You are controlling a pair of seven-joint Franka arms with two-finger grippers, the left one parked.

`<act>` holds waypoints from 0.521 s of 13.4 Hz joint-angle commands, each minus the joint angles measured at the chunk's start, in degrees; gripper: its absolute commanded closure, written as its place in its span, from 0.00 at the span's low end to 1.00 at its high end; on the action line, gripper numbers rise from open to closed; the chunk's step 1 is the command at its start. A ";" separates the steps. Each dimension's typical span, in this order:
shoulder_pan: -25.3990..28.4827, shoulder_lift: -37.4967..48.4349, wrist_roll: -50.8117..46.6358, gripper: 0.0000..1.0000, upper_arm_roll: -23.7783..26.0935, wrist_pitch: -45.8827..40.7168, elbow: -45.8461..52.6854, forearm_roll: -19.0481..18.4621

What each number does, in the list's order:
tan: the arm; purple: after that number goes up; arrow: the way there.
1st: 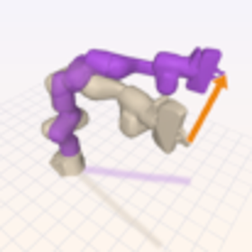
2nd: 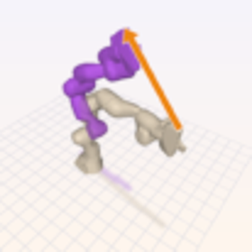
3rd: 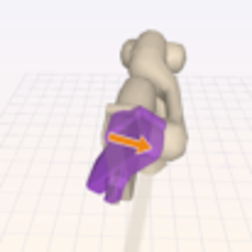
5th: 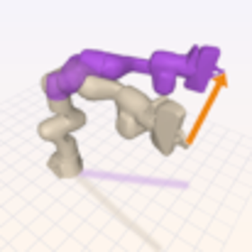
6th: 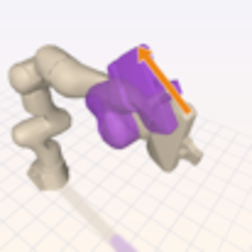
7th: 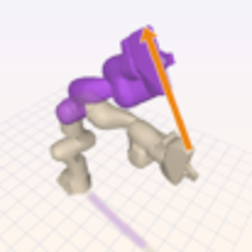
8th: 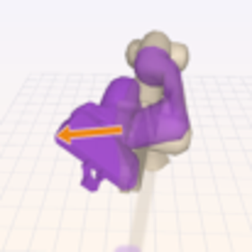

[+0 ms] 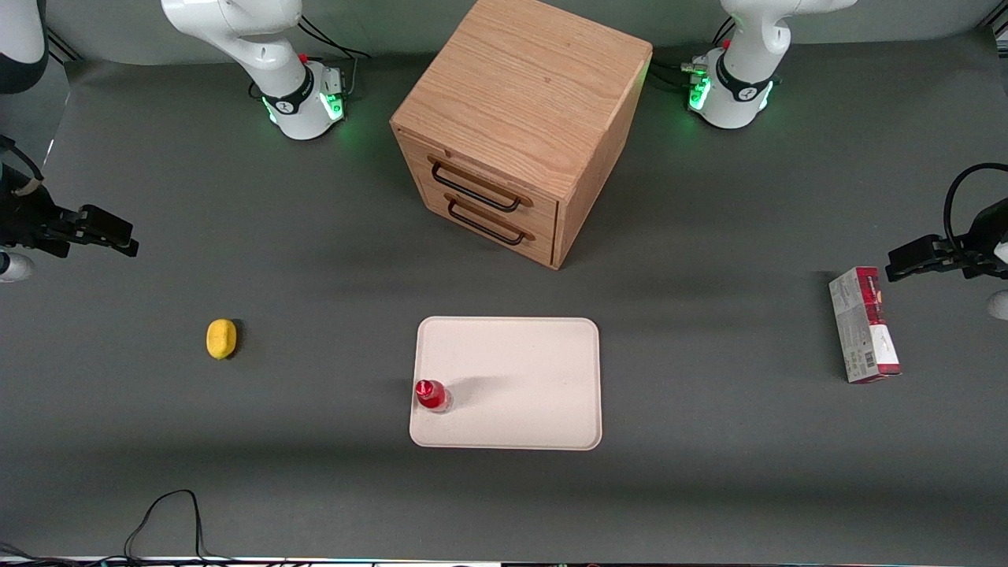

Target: Place coke bottle on tray

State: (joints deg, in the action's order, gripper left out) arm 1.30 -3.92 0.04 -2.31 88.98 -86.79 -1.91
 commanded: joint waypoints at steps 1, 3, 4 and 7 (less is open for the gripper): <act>-0.07 2.42 1.72 0.00 -1.03 0.75 -2.51 1.20; 0.11 2.51 1.45 0.00 -1.30 0.75 -2.51 1.20; 0.20 2.51 1.54 0.00 -1.30 0.75 -2.51 1.20; 0.55 2.60 1.80 0.00 -1.38 1.19 -2.68 0.77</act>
State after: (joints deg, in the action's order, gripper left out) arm 1.33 -2.98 0.44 -3.19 88.99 -87.65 -1.90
